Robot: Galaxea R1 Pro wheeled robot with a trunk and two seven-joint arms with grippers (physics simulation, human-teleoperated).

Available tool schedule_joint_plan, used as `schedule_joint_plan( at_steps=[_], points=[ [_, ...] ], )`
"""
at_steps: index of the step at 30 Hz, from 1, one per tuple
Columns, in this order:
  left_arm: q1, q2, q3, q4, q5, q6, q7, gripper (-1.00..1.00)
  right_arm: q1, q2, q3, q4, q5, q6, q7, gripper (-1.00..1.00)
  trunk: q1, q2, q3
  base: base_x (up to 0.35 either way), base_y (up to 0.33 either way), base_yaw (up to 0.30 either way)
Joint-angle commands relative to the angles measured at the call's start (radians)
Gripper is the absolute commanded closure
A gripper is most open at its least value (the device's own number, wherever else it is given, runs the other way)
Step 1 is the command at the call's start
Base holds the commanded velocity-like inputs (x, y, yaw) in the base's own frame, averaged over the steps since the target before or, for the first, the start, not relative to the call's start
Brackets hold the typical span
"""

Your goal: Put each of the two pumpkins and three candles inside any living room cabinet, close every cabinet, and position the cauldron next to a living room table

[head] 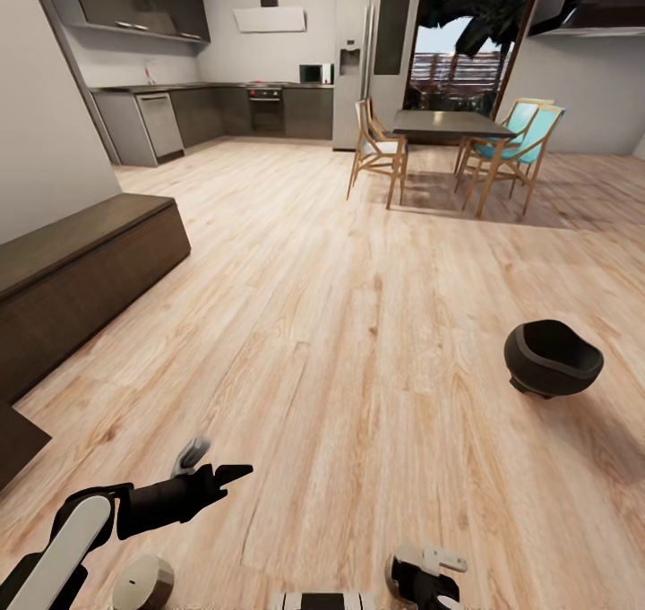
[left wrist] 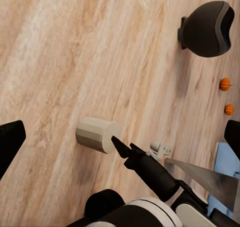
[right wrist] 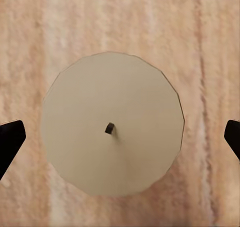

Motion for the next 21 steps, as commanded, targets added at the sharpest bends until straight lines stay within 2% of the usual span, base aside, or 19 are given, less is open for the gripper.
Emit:
schedule_joint_plan(
  at_steps=[1,9,17,21],
  points=[
    [0.000,0.001,-0.001,0.000,0.003,0.002,0.002,-1.00,-0.001,0.000,0.009,0.000,-0.010,-0.005,-0.005,-1.00,0.000,-0.001,-0.005,0.000,0.000,0.000],
    [0.000,0.000,-0.002,0.000,0.003,0.002,0.002,-1.00,-0.001,0.001,0.010,0.000,-0.010,-0.009,-0.005,-1.00,0.004,-0.002,-0.036,0.000,0.000,0.000],
    [0.000,-0.001,-0.002,0.000,0.003,0.002,0.002,-1.00,-0.001,0.001,0.010,0.000,-0.010,-0.021,-0.003,-1.00,0.004,-0.002,-0.036,0.000,0.000,0.000],
    [0.000,-0.001,-0.002,0.000,0.003,0.002,0.002,-1.00,-0.001,0.001,0.010,0.001,-0.010,-0.032,0.020,-1.00,0.004,-0.002,-0.036,0.000,0.000,0.000]
  ],
)
